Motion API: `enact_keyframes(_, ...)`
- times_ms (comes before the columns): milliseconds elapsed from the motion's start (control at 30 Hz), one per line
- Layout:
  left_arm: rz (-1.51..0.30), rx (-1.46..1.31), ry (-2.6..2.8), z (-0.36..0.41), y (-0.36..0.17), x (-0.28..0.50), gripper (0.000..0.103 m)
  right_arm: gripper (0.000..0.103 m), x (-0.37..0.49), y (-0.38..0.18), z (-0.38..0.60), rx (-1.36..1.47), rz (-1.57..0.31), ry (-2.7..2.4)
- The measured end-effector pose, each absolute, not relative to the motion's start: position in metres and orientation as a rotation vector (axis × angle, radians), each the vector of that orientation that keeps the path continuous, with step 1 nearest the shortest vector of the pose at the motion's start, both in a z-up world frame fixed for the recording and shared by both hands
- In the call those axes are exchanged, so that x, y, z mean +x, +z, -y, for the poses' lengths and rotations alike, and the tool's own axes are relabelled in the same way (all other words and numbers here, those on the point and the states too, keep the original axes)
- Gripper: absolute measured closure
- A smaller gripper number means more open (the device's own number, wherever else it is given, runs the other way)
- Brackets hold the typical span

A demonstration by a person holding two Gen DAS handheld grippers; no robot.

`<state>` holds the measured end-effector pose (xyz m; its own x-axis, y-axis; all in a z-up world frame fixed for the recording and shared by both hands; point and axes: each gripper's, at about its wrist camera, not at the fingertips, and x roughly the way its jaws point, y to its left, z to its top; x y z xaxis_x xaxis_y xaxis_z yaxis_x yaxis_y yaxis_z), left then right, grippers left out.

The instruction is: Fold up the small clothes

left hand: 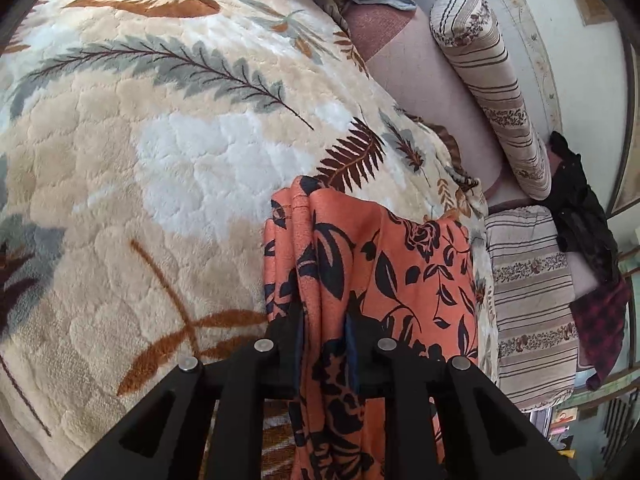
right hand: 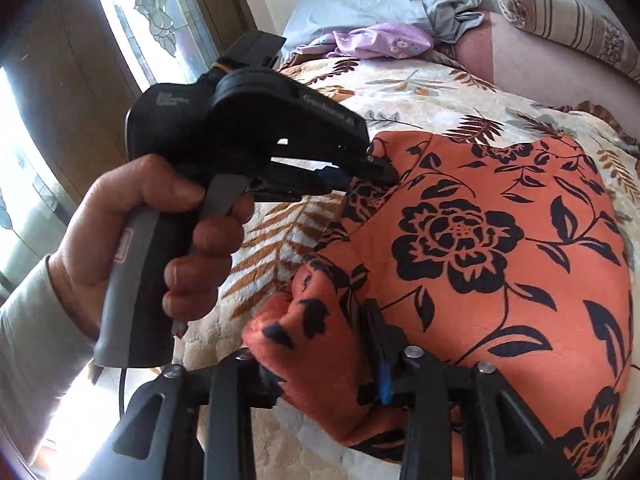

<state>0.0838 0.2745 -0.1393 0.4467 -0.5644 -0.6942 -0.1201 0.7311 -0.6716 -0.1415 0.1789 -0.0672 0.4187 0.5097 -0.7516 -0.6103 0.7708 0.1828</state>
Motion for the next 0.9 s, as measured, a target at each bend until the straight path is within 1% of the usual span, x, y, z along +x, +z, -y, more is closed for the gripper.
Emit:
enact_keyframes(33, -1.09, -0.727, -0.283, -0.277, -0.135, 0.08, 0.074, 0.03, -0.149, -0.068, -0.181, -0.131, -0.891, 0.744)
enact_keyframes(67, -1.084, -0.704, -0.25, -0.279, -0.129, 0.075, 0.07, 0.025, -0.156, -0.068, -0.182, -0.131, -0.887, 0.765)
enact_keyframes(133, -1.042, -0.673, -0.24, -0.281, -0.112, 0.06, 0.069, 0.024, -0.168, -0.067, -0.18, -0.125, -0.869, 0.786)
enact_keyframes(300, -0.947, -0.614, -0.334, -0.257, -0.071, 0.01, 0.067, 0.025, -0.176, -0.062, -0.143, 0.053, -0.872, 0.809)
enact_keyframes(367, -0.989, -0.533, -0.316, -0.238, -0.078, -0.006, 0.067, 0.025, -0.181, -0.058, -0.129, 0.073, -0.866, 0.815)
enact_keyframes(400, -1.041, -0.48, -0.286, -0.23, -0.091, -0.012, 0.067, 0.025, -0.185, -0.055, -0.121, 0.082, -0.862, 0.821)
enact_keyframes(467, -1.131, -0.429, -0.19, -0.225, -0.121, -0.021, 0.06, 0.025, -0.193, -0.051, -0.103, 0.094, -0.851, 0.814)
enact_keyframes(500, -1.1, -0.476, -0.196, -0.23, -0.125, -0.028, 0.058, 0.025, -0.195, -0.049, -0.092, 0.106, -0.85, 0.808)
enact_keyframes(567, -1.067, -0.522, -0.175, -0.237, -0.12, -0.039, 0.058, 0.025, -0.197, -0.046, -0.067, 0.143, -0.85, 0.791)
enact_keyframes(700, -0.993, -0.453, -0.17, -0.23, -0.091, -0.058, 0.061, 0.025, -0.185, -0.04, -0.028, 0.236, -0.845, 0.739)
enact_keyframes(767, -1.04, -0.369, -0.129, -0.225, -0.099, -0.06, 0.06, 0.025, -0.175, -0.043, -0.015, 0.29, -0.861, 0.722)
enact_keyframes(800, -1.084, -0.34, -0.098, -0.226, -0.112, -0.057, 0.054, 0.025, -0.169, -0.048, -0.009, 0.33, -0.886, 0.721)
enact_keyframes(833, -1.103, -0.357, -0.094, -0.23, -0.122, -0.057, 0.052, 0.024, -0.161, -0.053, -0.004, 0.374, -0.915, 0.715)
enact_keyframes(900, -1.083, -0.388, -0.086, -0.232, -0.116, -0.062, 0.052, 0.024, -0.154, -0.061, 0.009, 0.454, -0.962, 0.713)
